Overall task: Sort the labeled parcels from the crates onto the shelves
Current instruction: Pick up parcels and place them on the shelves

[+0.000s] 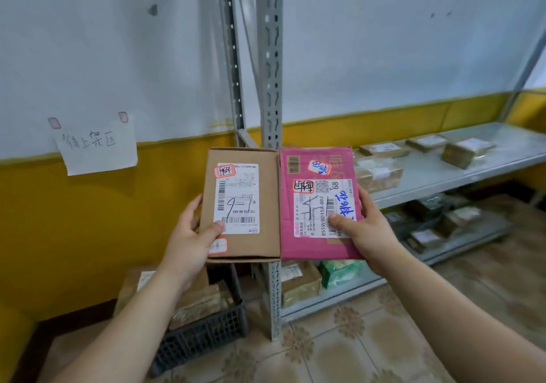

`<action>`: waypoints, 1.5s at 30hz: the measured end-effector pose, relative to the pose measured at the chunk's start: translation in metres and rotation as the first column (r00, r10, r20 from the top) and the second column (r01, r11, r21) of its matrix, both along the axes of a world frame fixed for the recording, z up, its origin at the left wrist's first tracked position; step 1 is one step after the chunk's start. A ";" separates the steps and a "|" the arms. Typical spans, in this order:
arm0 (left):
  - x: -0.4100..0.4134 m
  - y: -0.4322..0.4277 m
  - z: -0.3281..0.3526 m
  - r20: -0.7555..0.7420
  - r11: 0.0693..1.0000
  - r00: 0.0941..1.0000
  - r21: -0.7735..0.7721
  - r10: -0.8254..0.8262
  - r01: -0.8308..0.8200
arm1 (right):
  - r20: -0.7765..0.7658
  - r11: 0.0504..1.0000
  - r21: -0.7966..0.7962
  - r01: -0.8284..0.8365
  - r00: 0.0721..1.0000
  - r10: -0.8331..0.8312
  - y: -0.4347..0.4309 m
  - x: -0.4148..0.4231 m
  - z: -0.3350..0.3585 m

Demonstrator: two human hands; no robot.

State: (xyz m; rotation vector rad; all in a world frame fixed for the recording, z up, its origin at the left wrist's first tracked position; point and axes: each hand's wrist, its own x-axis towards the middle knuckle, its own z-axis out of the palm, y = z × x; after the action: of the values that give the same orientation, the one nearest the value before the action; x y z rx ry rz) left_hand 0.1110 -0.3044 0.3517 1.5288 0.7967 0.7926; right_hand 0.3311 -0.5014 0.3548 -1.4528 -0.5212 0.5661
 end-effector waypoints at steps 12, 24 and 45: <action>0.206 -0.095 -0.004 -0.056 0.939 0.938 0.022 -0.342 0.344 | -0.067 0.941 -0.021 0.339 0.938 -0.339 -0.156 0.128 -0.017; 0.435 -0.099 -0.029 -0.060 0.853 0.852 -0.094 -0.520 0.514 | -0.036 0.825 -0.122 0.552 0.828 -0.560 -0.180 0.298 -0.019; 0.591 -0.160 -0.055 -0.162 0.952 0.939 -0.099 -0.304 0.291 | -0.063 0.929 -0.207 0.308 0.943 -0.327 -0.207 0.529 -0.045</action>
State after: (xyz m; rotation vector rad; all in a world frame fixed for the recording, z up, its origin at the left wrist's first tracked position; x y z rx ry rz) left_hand 0.7020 -0.4645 0.2967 1.6206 0.6917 0.4044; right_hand 0.8600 -0.7086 0.3098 -1.6467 -0.1489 0.4328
